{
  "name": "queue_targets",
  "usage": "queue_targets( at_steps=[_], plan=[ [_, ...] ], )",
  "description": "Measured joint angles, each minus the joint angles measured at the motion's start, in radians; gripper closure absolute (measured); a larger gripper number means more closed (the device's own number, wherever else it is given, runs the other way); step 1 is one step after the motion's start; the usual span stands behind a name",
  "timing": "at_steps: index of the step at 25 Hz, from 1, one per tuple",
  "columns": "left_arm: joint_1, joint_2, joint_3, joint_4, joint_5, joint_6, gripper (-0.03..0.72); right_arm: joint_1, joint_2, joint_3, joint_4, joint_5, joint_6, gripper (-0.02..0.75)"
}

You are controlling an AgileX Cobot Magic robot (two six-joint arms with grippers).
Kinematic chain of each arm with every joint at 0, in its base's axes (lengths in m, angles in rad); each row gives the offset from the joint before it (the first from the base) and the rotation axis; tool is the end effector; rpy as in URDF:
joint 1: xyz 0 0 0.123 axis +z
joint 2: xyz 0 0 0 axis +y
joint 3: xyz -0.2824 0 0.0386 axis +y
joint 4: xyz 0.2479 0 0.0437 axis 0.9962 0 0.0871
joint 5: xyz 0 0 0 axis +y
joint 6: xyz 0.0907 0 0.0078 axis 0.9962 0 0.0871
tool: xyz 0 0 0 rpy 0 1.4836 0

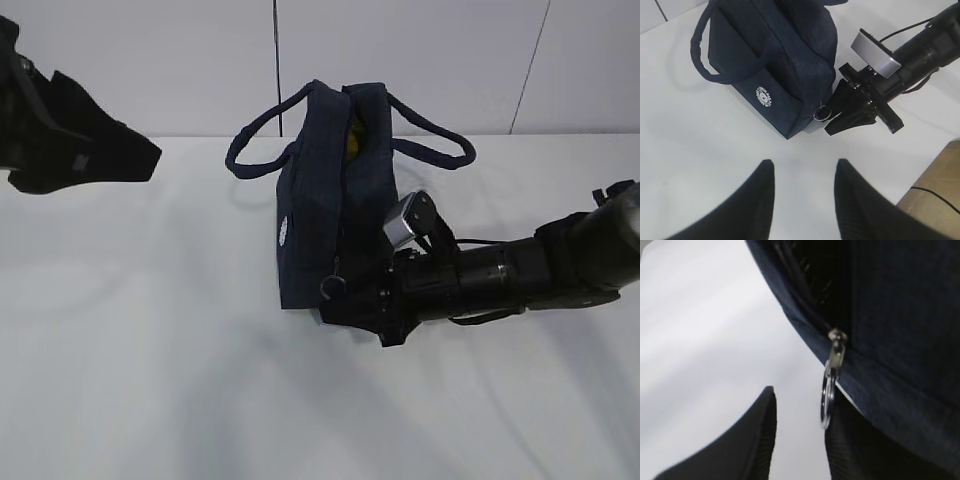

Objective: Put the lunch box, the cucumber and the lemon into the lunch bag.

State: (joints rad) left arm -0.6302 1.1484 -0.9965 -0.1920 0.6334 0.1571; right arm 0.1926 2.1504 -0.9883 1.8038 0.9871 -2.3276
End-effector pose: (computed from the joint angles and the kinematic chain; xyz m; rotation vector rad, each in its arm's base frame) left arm 0.1885 -0.1502 0.3445 0.7716 2.1631 -0.4584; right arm 0.3439 0.1424 0.0923 -1.0054 1.8661 0.9845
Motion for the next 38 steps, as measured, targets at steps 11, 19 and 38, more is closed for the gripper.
queue_targets(
  at_steps=[11, 19, 38],
  plan=[
    [0.0, 0.0, 0.0, 0.0, 0.004, 0.0, 0.421, 0.0, 0.018, -0.027, 0.002, 0.007, 0.0, 0.493],
    [0.0, 0.0, 0.0, 0.0, 0.004, 0.0, 0.421, 0.0, 0.018, -0.036, 0.002, 0.005, 0.008, 0.494],
    [0.0, 0.0, 0.0, 0.0, 0.004, 0.0, 0.421, 0.0, 0.018, -0.036, 0.002, -0.029, 0.052, 0.738]
  ],
)
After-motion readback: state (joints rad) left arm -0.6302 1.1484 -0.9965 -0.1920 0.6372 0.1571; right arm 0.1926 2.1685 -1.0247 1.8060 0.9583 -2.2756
